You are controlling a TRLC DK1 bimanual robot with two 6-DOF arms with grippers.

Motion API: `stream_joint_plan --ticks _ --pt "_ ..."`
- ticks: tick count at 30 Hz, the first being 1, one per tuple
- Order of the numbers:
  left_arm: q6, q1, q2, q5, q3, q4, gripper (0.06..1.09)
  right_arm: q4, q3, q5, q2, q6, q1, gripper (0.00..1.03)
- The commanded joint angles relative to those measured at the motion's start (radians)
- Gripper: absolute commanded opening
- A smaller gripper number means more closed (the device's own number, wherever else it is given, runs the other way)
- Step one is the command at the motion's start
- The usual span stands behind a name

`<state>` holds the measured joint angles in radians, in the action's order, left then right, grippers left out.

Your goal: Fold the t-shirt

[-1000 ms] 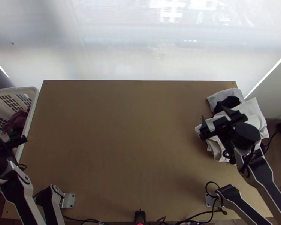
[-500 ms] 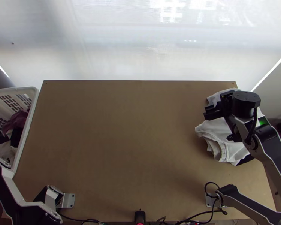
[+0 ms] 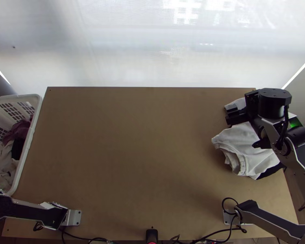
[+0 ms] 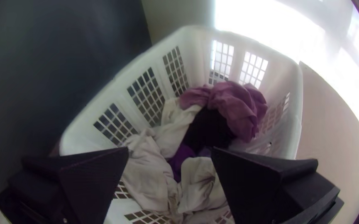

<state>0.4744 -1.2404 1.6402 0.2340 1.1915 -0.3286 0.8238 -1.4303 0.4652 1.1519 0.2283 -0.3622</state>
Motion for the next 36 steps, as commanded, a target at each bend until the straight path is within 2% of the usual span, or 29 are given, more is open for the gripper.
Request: stream_joint_plan --ticks 1,2,5,10,25,26,27,31,35,36 --pt "0.099 -0.014 0.317 0.117 0.344 -0.474 1.02 0.034 -0.032 0.001 0.006 0.000 0.000 0.98" --pt "0.116 -0.008 0.342 0.131 0.369 -0.512 1.02 0.034 -0.032 0.001 0.006 0.000 0.000 0.98" --pt "0.121 0.012 0.380 0.136 0.381 -0.498 1.02 0.034 -0.033 0.000 0.006 -0.001 -0.001 0.98" --pt "0.179 0.056 0.483 0.133 0.439 -0.630 0.99 0.035 -0.035 -0.007 0.006 -0.004 -0.003 0.98" --pt "0.173 0.094 0.653 0.082 0.438 -0.530 0.99 0.052 -0.058 -0.023 0.003 -0.007 -0.001 0.98" --pt "0.171 0.096 0.652 0.082 0.436 -0.523 0.97 0.052 -0.059 -0.025 0.003 -0.010 -0.001 0.98" --pt "0.170 0.099 0.653 0.082 0.434 -0.514 0.91 0.054 -0.059 -0.025 0.003 -0.014 -0.001 0.98" --pt "0.168 0.111 0.659 0.085 0.433 -0.491 0.58 0.054 -0.059 -0.033 0.003 -0.023 -0.003 0.98" --pt "0.164 0.107 0.658 0.111 0.425 -0.469 0.12 0.052 -0.058 -0.046 0.006 -0.030 -0.006 0.98" --pt "0.164 0.104 0.656 0.114 0.425 -0.469 0.10 0.052 -0.051 -0.046 0.005 -0.032 -0.004 0.98"
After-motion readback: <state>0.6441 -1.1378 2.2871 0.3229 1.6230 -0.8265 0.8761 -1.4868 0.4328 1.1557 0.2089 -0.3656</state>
